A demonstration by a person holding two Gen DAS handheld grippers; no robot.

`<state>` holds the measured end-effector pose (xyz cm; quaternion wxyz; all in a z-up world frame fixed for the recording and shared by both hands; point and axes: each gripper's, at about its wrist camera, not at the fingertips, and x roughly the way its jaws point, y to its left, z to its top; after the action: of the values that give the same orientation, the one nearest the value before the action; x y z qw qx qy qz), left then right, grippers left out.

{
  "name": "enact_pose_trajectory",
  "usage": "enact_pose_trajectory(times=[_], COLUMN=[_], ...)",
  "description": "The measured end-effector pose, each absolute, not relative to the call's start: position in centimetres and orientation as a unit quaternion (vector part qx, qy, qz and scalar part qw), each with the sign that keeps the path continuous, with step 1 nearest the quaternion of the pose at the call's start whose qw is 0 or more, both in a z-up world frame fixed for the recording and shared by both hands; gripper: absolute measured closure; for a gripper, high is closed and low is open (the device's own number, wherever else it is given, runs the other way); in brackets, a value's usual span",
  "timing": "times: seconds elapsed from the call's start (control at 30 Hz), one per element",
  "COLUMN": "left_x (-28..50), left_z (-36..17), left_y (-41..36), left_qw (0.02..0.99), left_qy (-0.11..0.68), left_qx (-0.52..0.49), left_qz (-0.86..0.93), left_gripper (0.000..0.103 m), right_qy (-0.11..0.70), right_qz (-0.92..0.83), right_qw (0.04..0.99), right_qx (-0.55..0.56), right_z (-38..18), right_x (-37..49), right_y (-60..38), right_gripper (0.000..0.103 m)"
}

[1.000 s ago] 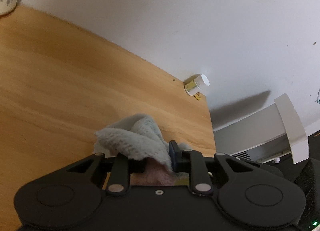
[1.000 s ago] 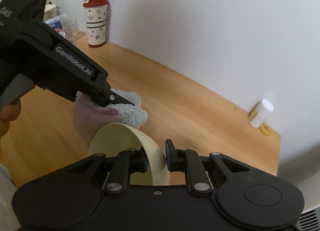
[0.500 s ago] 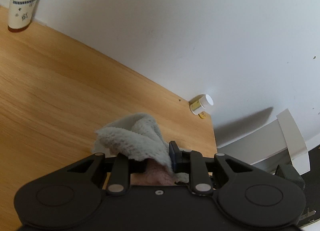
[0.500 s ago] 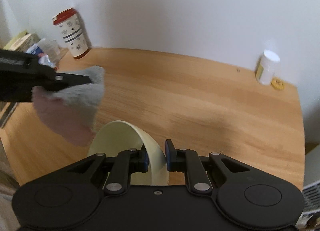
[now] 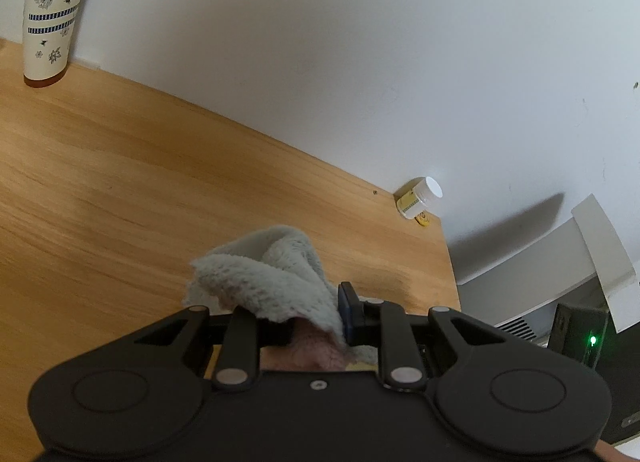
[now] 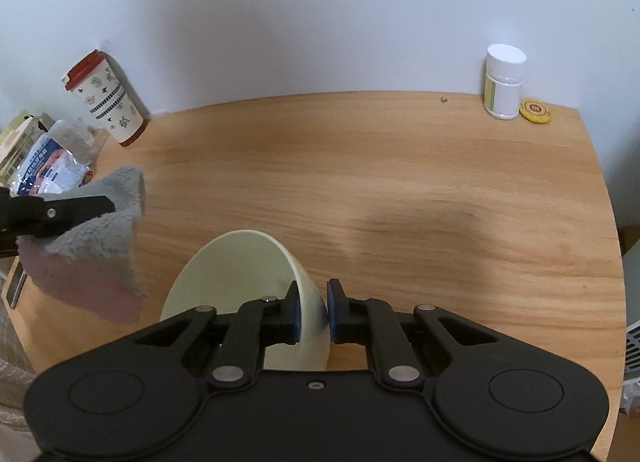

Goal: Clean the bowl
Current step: 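Pull the cloth back from the bowl with the left tool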

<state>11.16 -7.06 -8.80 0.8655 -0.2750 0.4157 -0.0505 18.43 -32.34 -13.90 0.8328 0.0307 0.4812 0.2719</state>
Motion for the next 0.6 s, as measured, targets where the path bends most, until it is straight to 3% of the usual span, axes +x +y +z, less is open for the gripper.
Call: enact_pose_trajectory(times=[0.47, 0.53, 0.6], left_x=[11.7, 11.7, 11.8], left_z=[-7.9, -7.8, -7.6], left_y=[-7.9, -8.1, -8.5], left_qw=[0.874, 0.875, 0.875], left_qy=[0.431, 0.432, 0.437], left_qx=[-0.221, -0.215, -0.203], left_qz=[-0.045, -0.047, -0.049], left_gripper=[0.083, 0.083, 0.083], right_qy=[0.478, 0.473, 0.464], right_qz=[0.257, 0.258, 0.255], right_qw=[0.839, 0.842, 0.848], right_qx=[0.031, 0.03, 0.013], right_z=[-15.6, -15.4, -15.3], right_x=[18.8, 18.8, 18.6], right_y=[-32.6, -32.5, -32.2], right_gripper=[0.084, 0.075, 0.053])
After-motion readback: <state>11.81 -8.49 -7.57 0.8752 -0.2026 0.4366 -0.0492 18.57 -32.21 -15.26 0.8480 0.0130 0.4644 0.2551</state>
